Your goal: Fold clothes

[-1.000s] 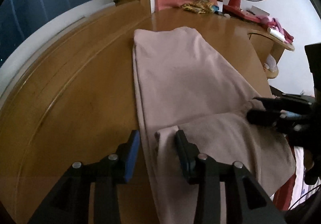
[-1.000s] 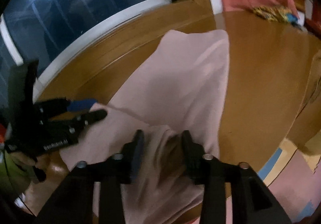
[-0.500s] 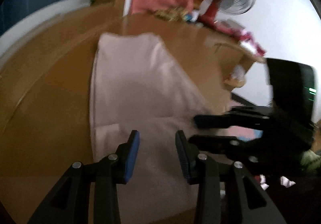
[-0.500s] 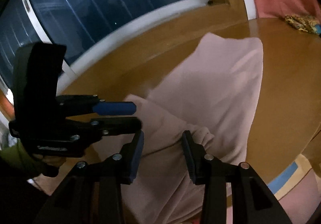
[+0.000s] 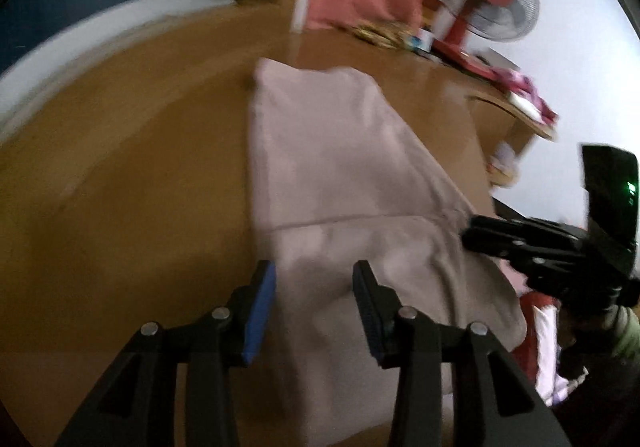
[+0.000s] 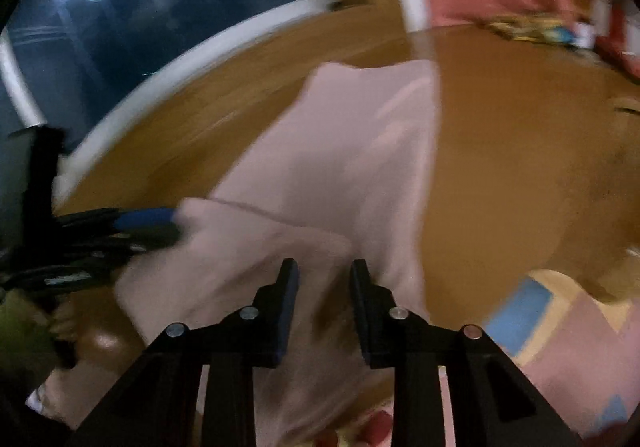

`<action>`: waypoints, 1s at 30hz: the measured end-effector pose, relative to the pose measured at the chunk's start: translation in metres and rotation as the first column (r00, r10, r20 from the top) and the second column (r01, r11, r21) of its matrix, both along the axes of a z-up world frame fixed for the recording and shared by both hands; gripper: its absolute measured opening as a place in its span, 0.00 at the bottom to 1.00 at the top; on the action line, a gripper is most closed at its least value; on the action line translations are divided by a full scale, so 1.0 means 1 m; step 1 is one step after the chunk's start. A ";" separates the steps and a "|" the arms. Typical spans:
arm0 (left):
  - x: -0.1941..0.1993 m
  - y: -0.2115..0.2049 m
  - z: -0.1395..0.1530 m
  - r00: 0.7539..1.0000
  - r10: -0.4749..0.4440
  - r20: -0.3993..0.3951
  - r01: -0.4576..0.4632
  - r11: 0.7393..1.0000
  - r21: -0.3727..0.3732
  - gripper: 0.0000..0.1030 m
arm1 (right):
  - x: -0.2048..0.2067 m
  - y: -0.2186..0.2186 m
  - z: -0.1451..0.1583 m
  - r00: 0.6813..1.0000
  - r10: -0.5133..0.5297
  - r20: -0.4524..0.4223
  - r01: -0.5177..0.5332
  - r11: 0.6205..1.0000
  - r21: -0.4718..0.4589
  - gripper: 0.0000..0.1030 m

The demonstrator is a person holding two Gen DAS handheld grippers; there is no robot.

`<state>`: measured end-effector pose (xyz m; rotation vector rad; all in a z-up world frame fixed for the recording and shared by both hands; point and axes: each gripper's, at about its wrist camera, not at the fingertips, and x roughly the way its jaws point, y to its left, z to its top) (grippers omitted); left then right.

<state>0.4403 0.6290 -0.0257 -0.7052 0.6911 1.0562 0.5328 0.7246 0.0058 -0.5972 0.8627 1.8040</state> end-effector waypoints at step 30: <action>-0.006 -0.060 -0.028 0.995 -0.094 -0.023 0.095 0.995 0.035 0.12 | -0.050 -0.081 -0.010 0.952 -0.036 0.303 0.028 0.999 0.030 0.23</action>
